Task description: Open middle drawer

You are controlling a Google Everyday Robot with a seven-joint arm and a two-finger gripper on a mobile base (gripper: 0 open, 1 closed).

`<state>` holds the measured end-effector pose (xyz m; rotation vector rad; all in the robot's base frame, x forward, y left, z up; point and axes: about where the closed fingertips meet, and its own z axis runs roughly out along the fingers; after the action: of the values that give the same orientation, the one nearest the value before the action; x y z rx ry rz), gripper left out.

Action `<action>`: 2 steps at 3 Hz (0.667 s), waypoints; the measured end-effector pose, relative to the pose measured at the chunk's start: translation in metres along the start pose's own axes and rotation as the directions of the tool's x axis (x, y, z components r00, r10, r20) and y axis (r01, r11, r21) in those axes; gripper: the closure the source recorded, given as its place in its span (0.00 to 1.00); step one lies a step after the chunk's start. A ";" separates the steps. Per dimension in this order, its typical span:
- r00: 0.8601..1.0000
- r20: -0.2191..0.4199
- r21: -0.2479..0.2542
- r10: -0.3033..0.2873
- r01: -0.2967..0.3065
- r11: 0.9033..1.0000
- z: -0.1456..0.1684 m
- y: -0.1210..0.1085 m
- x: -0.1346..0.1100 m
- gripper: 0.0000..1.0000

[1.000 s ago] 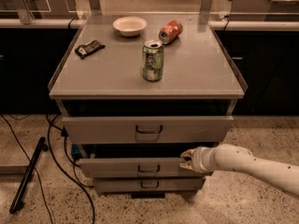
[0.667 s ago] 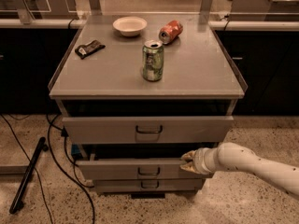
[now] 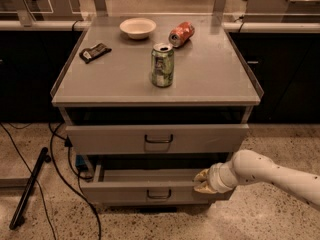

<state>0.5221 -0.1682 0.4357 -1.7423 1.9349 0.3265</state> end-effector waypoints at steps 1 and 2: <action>0.999 -0.030 -0.054 -0.014 0.013 0.998 0.000 0.014 -0.001 1.00; 0.997 -0.074 -0.124 -0.032 0.022 0.992 -0.002 0.032 0.001 1.00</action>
Offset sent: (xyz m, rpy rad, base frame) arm -0.0641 -0.0004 -0.0025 -0.1634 0.2140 0.1506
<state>0.4907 -0.1651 0.4320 -1.8837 1.9801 0.3826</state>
